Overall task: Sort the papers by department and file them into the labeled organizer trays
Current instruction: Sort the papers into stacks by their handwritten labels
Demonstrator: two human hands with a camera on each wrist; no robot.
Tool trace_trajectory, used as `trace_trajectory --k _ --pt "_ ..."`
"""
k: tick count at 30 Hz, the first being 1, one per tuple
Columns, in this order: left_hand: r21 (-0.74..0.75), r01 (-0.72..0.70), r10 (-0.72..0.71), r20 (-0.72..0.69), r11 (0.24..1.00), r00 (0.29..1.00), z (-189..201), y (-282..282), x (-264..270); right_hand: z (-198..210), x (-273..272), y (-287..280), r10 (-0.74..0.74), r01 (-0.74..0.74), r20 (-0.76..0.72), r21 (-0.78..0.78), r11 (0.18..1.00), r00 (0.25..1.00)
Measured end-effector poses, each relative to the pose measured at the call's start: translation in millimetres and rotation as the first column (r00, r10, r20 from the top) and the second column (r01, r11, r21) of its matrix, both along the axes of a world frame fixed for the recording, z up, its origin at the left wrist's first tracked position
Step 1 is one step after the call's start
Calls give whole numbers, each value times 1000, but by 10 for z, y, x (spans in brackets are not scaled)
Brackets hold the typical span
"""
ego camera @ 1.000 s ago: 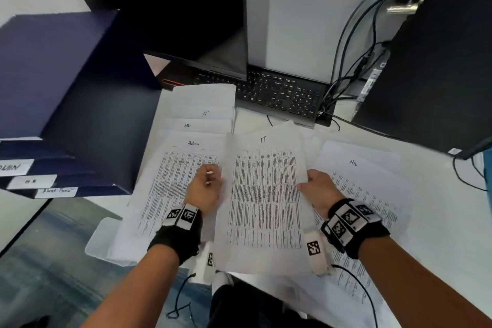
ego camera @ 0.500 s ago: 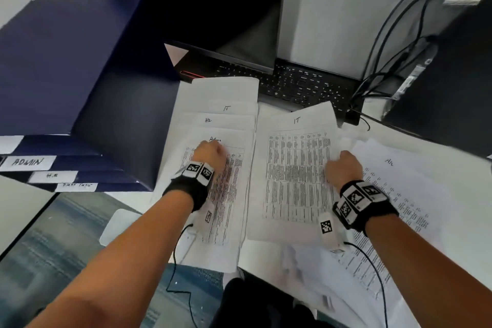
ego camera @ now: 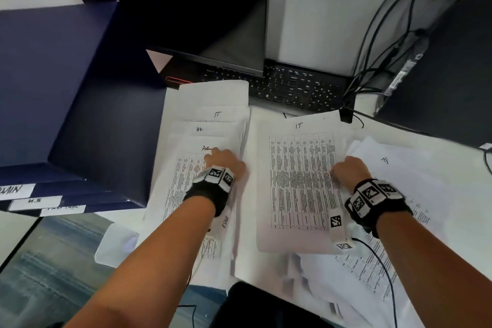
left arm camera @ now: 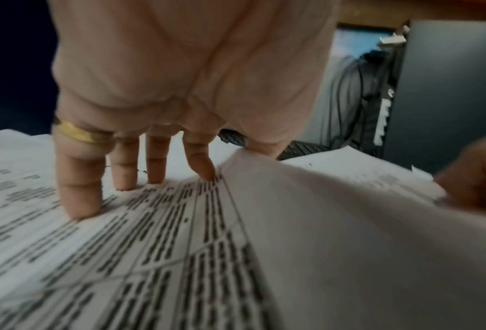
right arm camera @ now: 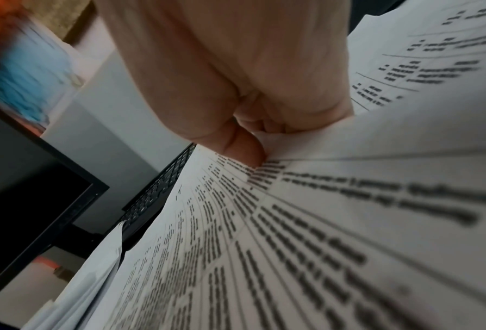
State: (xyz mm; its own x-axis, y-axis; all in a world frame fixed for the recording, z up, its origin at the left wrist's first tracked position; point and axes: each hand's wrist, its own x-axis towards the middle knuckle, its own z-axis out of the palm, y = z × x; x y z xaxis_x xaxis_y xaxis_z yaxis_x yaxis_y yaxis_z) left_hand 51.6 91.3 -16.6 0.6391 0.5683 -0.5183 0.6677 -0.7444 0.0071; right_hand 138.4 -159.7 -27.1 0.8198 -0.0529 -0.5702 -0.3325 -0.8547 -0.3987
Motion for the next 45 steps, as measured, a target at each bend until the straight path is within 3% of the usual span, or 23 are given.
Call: trace_trajectory --k 4,7,10,14,18,20,25,31,41,45 --pt "-255 -45 95 185 966 978 103 237 -230 27 4 -5 9 -9 -22 7 1000 1000" --pt "-368 -93 218 314 925 924 122 352 -458 31 -25 -15 13 -13 12 45 999 1000" --pt "-493 -154 371 379 856 847 128 446 -616 73 -48 -26 157 -156 72 -19 988 985" --pt "-549 -190 458 406 814 791 210 630 -806 77 -15 133 -20 20 -7 121 992 1000" --pt "-609 -200 540 448 768 713 440 786 -986 266 -64 501 41 -49 76 110 993 996" --pt "-601 -189 539 478 777 694 591 846 -1060 336 -124 756 -45 28 72 218 975 996" --pt "-565 -199 518 487 801 703 845 891 -1173 307 -302 1361 -61 46 42 286 957 997" --pt "-564 -185 507 492 805 708 820 913 -1181 205 -532 1756 56 -44 -34 291 956 998" --pt "-588 -120 480 508 800 715 659 1008 -1150 71 -615 1922 126 -148 101 252 956 987" --pt "-598 -95 455 488 796 745 602 990 -1110 80 -622 1918 -35 -42 206 358 933 978"
